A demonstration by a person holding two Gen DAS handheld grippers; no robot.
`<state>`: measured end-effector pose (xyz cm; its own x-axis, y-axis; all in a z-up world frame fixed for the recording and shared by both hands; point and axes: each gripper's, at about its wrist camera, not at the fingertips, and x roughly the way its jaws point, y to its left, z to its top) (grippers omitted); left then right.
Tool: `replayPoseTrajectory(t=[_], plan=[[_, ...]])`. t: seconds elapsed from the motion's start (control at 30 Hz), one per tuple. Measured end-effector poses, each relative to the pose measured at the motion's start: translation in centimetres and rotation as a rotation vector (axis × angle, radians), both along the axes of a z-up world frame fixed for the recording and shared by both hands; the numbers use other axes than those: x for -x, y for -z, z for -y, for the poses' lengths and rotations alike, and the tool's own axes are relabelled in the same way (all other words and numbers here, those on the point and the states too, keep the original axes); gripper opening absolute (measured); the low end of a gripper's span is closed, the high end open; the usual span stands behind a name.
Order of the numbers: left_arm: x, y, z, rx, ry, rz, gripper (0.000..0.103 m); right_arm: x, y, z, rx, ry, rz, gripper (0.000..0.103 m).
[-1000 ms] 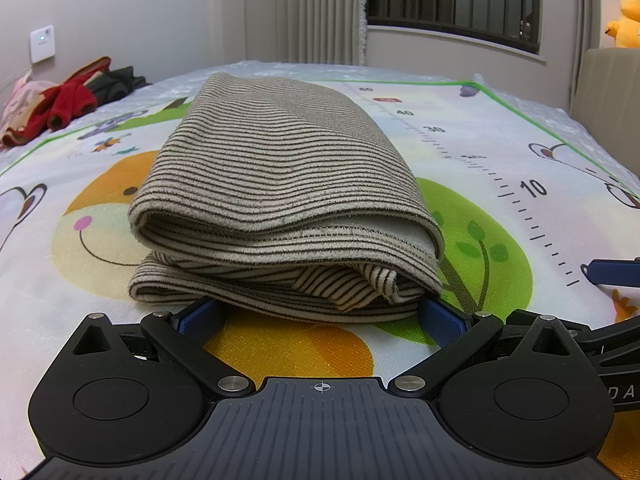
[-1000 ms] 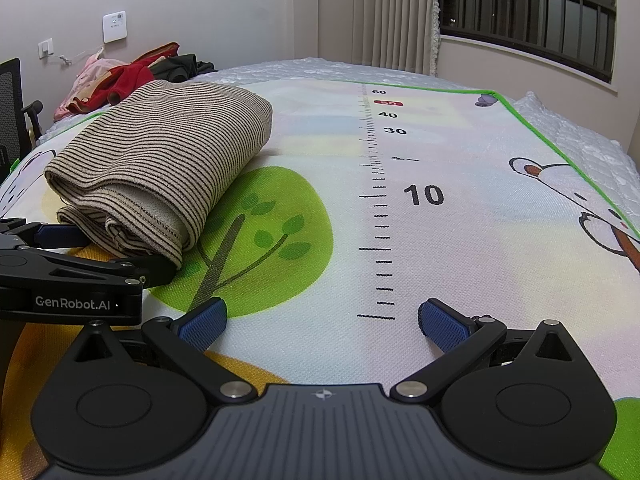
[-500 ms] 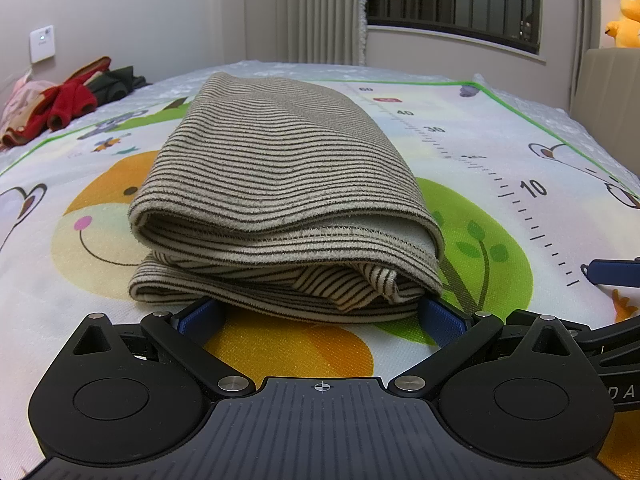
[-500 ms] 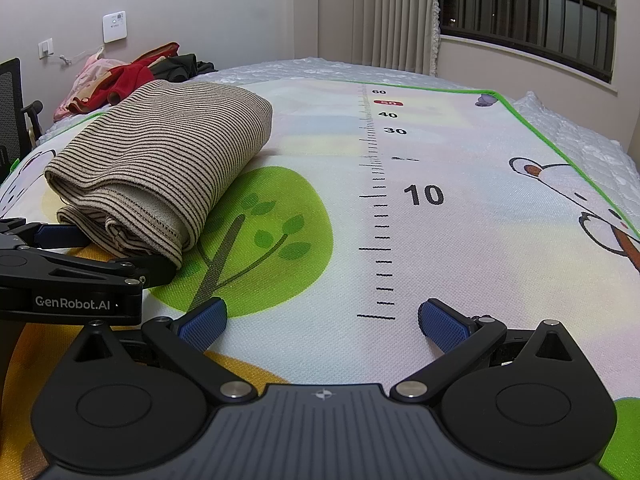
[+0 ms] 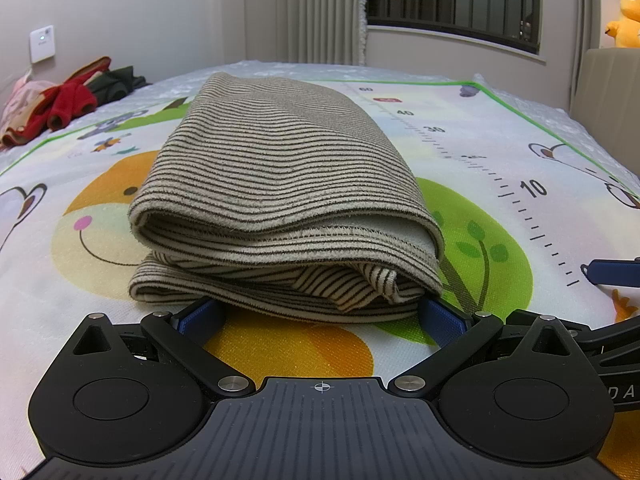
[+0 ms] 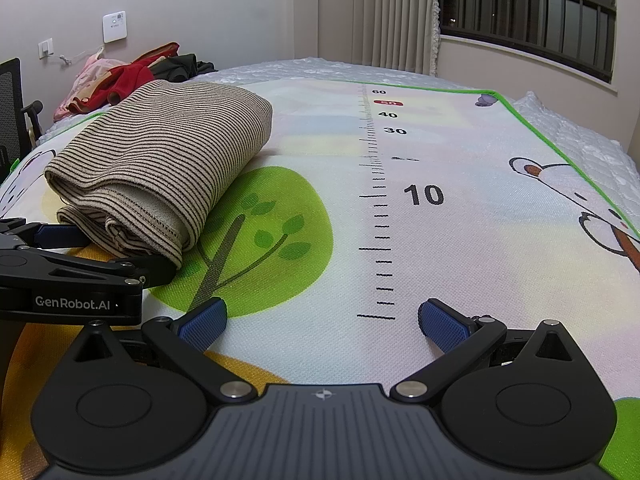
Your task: Fold clothes
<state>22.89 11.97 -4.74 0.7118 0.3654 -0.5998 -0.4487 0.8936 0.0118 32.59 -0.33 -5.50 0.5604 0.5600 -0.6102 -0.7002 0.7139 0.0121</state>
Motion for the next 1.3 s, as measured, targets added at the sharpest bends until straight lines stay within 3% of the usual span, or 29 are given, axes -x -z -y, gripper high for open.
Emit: replayPoseTrajectory(t=[0.73, 0.9, 0.97, 1.1, 1.3], plan=[[-0.2, 0.0, 0.0, -0.01, 0.012, -0.01, 0.103, 0.0, 0.1, -0.1, 0.004, 0.002, 0.001, 0.103], [0.7, -0.6, -1.6, 0.079, 0.089, -0.019, 0.103, -0.1, -0.1, 0.0, -0.008, 0.006, -0.015, 0.103], [1.4, -0.9, -2.0, 0.108, 0.131, -0.03, 0.103, -0.1, -0.5, 0.3, -0.033, 0.034, -0.067, 0.103], [3.1, -0.9, -1.5, 0.087, 0.192, -0.054, 0.103, 1.4, -1.2, 1.2, -0.086, 0.138, -0.173, 0.103], [4.3, -1.1, -2.0, 0.111, 0.224, -0.055, 0.103, 3.2, -1.0, 0.1, 0.038, 0.166, -0.135, 0.103]])
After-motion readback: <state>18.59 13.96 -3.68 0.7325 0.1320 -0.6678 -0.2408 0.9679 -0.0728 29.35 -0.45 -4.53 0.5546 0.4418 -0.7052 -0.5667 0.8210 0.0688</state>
